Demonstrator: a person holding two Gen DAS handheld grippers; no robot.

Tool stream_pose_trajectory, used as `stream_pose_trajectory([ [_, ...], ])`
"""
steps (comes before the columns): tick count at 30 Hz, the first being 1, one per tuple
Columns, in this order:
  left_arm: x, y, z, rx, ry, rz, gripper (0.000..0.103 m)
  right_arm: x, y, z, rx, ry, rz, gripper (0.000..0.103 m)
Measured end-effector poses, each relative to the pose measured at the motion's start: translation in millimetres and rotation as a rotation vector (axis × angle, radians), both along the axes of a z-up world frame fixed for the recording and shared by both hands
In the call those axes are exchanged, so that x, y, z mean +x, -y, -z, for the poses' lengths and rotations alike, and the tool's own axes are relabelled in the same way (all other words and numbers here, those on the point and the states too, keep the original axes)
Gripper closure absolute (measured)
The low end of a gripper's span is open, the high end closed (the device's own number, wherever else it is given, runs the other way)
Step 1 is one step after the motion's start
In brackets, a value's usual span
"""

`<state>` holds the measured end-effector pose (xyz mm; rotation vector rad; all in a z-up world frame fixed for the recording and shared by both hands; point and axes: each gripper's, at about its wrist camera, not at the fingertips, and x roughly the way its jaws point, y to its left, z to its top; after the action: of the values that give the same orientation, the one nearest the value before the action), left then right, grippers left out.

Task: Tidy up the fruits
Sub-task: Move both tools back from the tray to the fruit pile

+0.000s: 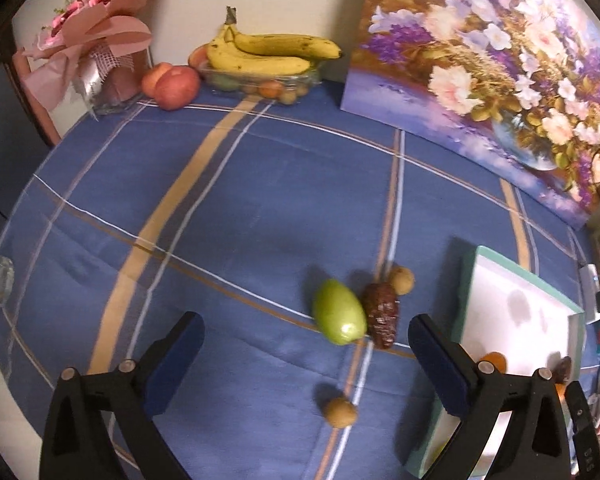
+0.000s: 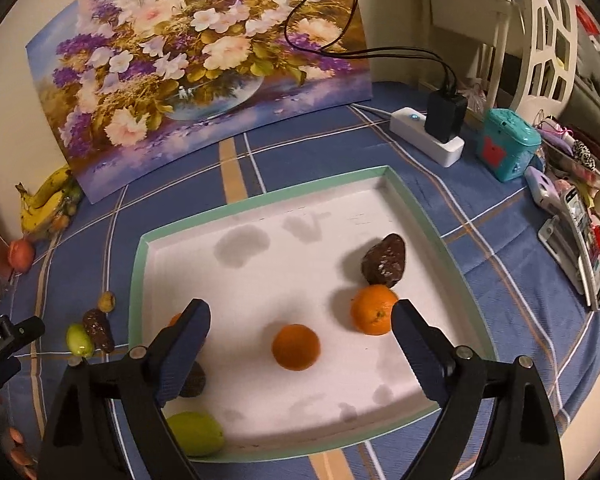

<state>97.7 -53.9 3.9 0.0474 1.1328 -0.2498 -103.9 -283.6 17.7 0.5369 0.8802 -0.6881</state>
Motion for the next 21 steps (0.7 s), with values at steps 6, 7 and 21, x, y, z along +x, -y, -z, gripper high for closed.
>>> stream_pose_trajectory([
  [6,2.2,-3.4,-8.9,0.042,0.05,0.02,0.0,8.6,-13.6,0.5,-0.047,-0.01,-0.046,0.01],
  [7,3.0,-4.2,-9.2,0.043,0.052,0.022,0.0,10.0,-16.8,0.4,-0.052,0.003,-0.055,0.01],
  [21,30.4,-42.7,-4.7,-0.012,0.057,-0.048,0.0,50.1,-56.7,-14.4,-0.123,0.054,-0.146,0.01],
])
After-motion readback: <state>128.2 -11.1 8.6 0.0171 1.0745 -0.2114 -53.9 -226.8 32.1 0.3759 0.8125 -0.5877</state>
